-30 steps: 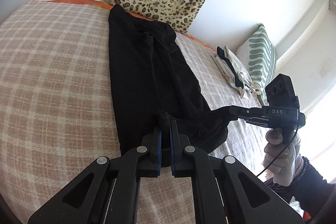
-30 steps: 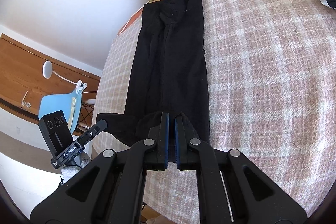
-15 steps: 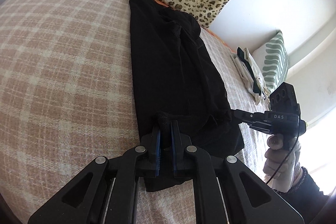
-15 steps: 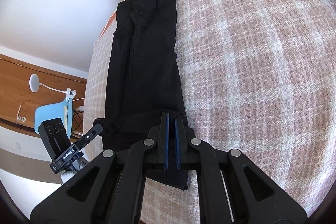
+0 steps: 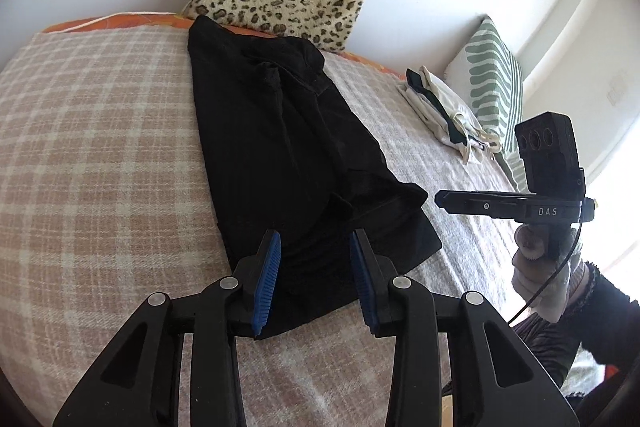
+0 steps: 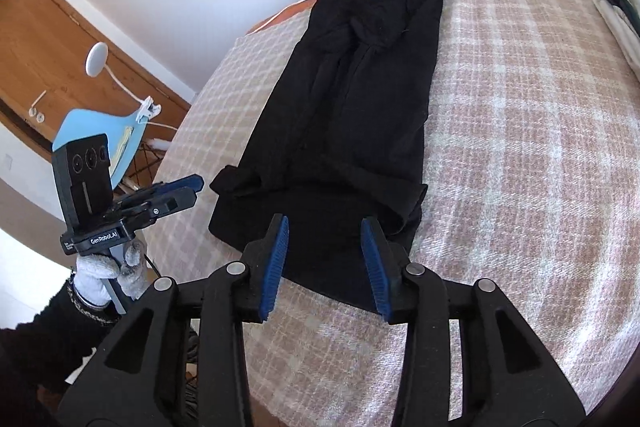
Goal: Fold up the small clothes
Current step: 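Open both tools and release the folded hem end, then move both open tools over the folded shirt toward its collar end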
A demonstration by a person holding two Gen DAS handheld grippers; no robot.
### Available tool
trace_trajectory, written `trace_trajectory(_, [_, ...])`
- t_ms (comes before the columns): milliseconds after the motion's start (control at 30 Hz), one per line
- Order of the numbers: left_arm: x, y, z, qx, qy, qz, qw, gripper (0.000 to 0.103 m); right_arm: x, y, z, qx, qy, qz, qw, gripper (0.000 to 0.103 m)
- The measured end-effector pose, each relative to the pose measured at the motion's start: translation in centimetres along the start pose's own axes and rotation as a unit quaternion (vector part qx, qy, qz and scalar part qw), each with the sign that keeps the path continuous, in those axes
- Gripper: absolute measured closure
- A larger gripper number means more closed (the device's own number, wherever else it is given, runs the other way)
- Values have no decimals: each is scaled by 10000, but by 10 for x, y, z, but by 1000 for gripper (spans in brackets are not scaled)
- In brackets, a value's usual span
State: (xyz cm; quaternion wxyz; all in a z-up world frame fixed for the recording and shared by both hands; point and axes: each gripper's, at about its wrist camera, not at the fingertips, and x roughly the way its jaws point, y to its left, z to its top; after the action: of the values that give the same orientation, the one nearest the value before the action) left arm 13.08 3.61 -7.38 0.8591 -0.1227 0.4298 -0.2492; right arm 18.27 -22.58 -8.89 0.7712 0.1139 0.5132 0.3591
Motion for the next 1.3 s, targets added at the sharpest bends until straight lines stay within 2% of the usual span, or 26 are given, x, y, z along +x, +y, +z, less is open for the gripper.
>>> trace_trajectory(67, [8,-8,-6,181,193,-31,9996,69,14,7,-6,-156,244,-7,9996,74])
trace_trajectory(200, [23,-2,-10,42,511,-105,9986,72,35,10,-9,-307,552,-199,9978,75])
trace_trajectory(367, [31,6,-6,-60,642,14,9979,72,45,5,-6,-293,638,-267,9972,77])
trace_trajectory(600, [35,10,11,-68,414,241,9988,72,49,3,10,-343,484,-534,9968,77])
trace_trajectory(767, [29,15,29,-131,94,353,9992,72,45,-7,25,-73,236,-597,9979,77])
trace_trajectory(933, [18,12,37,-126,-189,281,9993,72,40,-13,41,90,-27,-641,9979,77])
trace_trajectory(1033, [9,2,36,8,-239,-6,9997,72,42,-16,48,168,-76,-701,9974,77])
trace_trajectory(1200, [17,-20,22,486,319,-457,9973,72,35,-20,54,280,-192,-676,9971,77])
trace_trajectory(1300, [37,-17,12,436,751,-391,9955,72,33,-25,55,306,-209,-725,9967,77])
